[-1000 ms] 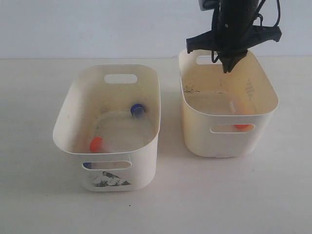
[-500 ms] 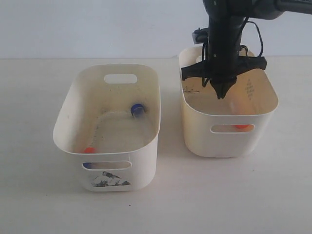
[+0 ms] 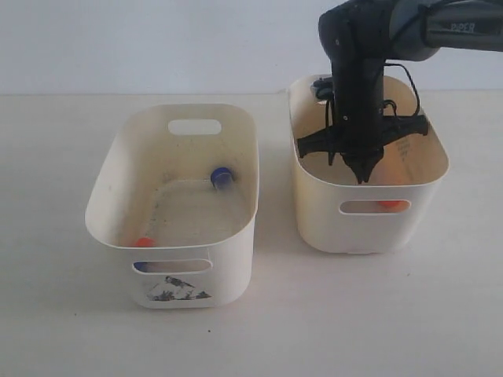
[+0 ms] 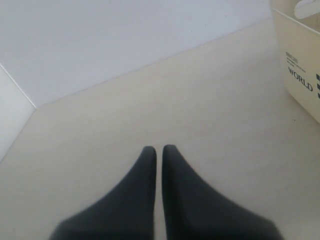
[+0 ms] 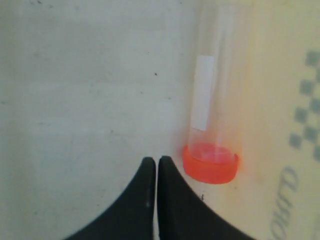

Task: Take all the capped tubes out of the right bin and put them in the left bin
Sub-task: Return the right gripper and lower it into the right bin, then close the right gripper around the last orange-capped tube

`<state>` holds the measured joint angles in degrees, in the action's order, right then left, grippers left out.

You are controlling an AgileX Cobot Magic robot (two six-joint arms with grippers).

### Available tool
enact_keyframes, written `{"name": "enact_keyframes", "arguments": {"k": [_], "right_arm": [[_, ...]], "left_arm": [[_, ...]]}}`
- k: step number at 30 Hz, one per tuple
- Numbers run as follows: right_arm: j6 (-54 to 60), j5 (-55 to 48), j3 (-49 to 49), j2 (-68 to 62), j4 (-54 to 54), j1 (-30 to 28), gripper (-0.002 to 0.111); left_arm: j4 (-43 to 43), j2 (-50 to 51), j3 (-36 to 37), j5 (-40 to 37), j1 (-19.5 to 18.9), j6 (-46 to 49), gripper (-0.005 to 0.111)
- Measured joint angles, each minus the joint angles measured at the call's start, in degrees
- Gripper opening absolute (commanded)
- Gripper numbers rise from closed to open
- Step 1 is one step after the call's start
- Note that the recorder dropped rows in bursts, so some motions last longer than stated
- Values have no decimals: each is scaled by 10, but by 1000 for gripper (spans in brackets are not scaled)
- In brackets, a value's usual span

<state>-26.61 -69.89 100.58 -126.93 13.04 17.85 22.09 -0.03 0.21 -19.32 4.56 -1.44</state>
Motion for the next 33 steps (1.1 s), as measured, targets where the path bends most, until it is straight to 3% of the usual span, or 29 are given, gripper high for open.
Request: {"name": "enact_keyframes", "arguments": {"k": [19,22,25,28,30,33], "right_arm": [[-15,7,-18,-5,87,5,4],[-15,8,-18,-5,91,5,23],[-15,8,-18,-5,95,5,61],[-15,8,-18,-5,91,5,92],[-20,8,-18,-5,84,5,99],[-36,19,-18,-5,71,5,98]], "left_arm": [[0,0,0,0,0,0,4],[0,0,0,0,0,0,4],[0,0,0,0,0,0,4],[0,0,0,0,0,0,4],[0,0,0,0,0,0,4],[0,0,0,0,0,0,4]]}}
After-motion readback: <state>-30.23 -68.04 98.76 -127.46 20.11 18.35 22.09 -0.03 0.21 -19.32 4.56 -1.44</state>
